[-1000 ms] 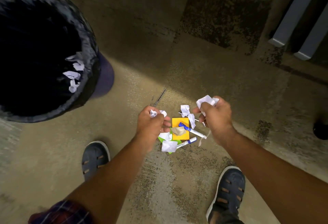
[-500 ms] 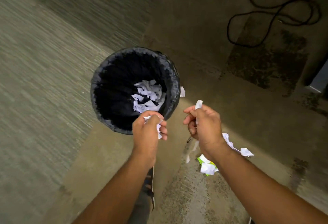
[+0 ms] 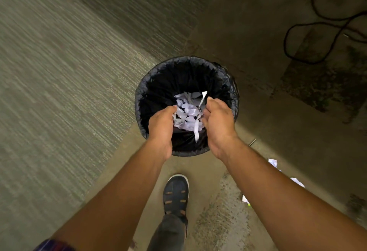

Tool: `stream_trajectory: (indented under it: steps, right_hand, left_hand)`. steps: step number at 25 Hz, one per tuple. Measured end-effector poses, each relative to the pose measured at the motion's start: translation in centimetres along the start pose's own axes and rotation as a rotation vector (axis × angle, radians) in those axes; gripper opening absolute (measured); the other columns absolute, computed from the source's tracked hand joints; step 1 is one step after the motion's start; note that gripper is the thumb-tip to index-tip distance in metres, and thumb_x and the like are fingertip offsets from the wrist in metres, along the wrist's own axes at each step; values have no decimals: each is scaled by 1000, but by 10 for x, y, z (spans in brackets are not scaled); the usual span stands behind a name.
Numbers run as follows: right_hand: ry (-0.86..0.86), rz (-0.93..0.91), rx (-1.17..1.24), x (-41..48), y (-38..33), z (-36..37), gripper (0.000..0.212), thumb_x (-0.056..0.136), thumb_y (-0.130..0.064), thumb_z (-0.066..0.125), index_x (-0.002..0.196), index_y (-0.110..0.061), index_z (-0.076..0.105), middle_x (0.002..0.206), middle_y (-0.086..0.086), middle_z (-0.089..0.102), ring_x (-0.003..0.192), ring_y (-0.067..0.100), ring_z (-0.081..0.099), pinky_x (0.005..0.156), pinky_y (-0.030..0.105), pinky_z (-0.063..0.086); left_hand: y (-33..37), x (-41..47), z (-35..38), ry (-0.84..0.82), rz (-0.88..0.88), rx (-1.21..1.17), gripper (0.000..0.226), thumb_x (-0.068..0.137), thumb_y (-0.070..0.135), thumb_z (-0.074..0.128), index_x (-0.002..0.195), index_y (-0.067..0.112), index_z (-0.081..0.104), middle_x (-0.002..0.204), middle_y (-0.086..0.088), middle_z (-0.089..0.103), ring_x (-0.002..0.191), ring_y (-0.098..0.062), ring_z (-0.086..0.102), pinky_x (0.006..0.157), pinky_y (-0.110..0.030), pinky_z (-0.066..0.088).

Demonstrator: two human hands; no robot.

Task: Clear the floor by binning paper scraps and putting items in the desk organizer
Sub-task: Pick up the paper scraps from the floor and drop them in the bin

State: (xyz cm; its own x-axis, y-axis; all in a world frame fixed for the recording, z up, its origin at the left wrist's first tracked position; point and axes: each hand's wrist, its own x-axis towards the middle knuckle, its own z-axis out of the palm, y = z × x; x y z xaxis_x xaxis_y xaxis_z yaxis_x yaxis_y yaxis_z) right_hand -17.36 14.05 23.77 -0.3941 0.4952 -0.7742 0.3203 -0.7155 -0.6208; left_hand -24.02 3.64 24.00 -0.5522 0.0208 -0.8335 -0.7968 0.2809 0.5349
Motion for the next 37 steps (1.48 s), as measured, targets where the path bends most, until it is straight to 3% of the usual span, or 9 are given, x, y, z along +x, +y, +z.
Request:
stream_trajectory:
  steps: [2, 4, 7, 13, 17, 20, 24, 28, 37]
  right_hand:
    - [10, -1, 7, -2, -3, -10, 19, 106, -27, 50, 116, -17, 63, 121, 3, 72, 119, 22, 67, 99, 33, 55]
    - [0, -24, 76, -7, -8, -24, 22, 107, -22, 49, 122, -17, 65, 108, -5, 79, 107, 6, 71, 82, 20, 58]
    - [1, -27, 122, -12, -15, -50, 33, 107, -22, 52, 138, -15, 56, 127, 5, 70, 119, 19, 68, 99, 32, 56]
    - [104, -226, -102, -23, -22, -126, 13, 99, -22, 64, 111, -20, 69, 105, 7, 75, 80, 14, 70, 63, 29, 57]
    - [225, -289, -265, -25, -14, -214, 11, 96, -18, 69, 106, -23, 68, 94, 1, 70, 77, 15, 70, 57, 30, 56]
    - [296, -290, -383, -20, 2, -283, 14, 95, -15, 70, 107, -20, 68, 92, 1, 69, 84, 24, 70, 71, 39, 58]
    - [386, -240, -547, -10, 38, -368, 23, 92, -13, 72, 115, -11, 68, 98, 9, 74, 86, 24, 70, 80, 43, 60]
    - [339, -231, -737, 2, 85, -428, 26, 89, -2, 69, 115, -7, 66, 100, 13, 71, 80, 26, 66, 83, 39, 56]
    - [4, -281, -1187, 45, 192, -441, 32, 89, -19, 71, 121, -12, 68, 117, 12, 63, 109, 31, 62, 96, 43, 51]
  left_hand:
    - [-1, 1, 0, 1, 20, -16, 9, 91, 36, 69, 83, 32, 70, 96, 9, 70, 96, -13, 64, 77, -27, 44]
    - [-5, -1, 1, 8, 74, -6, 7, 92, 36, 69, 87, 32, 70, 98, 10, 72, 98, -10, 65, 80, -28, 45]
    - [-15, -14, 10, -15, 133, 34, 17, 93, 35, 68, 107, 27, 73, 118, -1, 75, 116, -20, 67, 101, -39, 52]
    - [-36, -51, 64, -50, 524, 286, 28, 94, 24, 71, 121, 20, 68, 113, 0, 73, 104, -11, 70, 95, -31, 56]
    - [-75, -79, 116, -209, 804, 451, 34, 91, 25, 71, 124, 26, 64, 112, 5, 70, 108, -12, 67, 93, -30, 55]
    - [-118, -80, 149, -274, 786, 497, 36, 89, 20, 72, 123, 26, 64, 112, 4, 69, 105, -12, 66, 92, -32, 55]
    - [-197, -56, 173, -314, 701, 738, 35, 87, 14, 76, 120, 19, 67, 119, -2, 70, 91, 8, 60, 85, -4, 46]
    - [-287, -24, 169, -308, 560, 1005, 34, 83, 7, 75, 117, 10, 70, 119, -11, 69, 103, -25, 68, 97, -29, 52]
    - [-403, 42, 177, -153, 486, 1311, 41, 83, 32, 83, 112, 7, 70, 111, -17, 73, 106, -35, 68, 93, -38, 50]
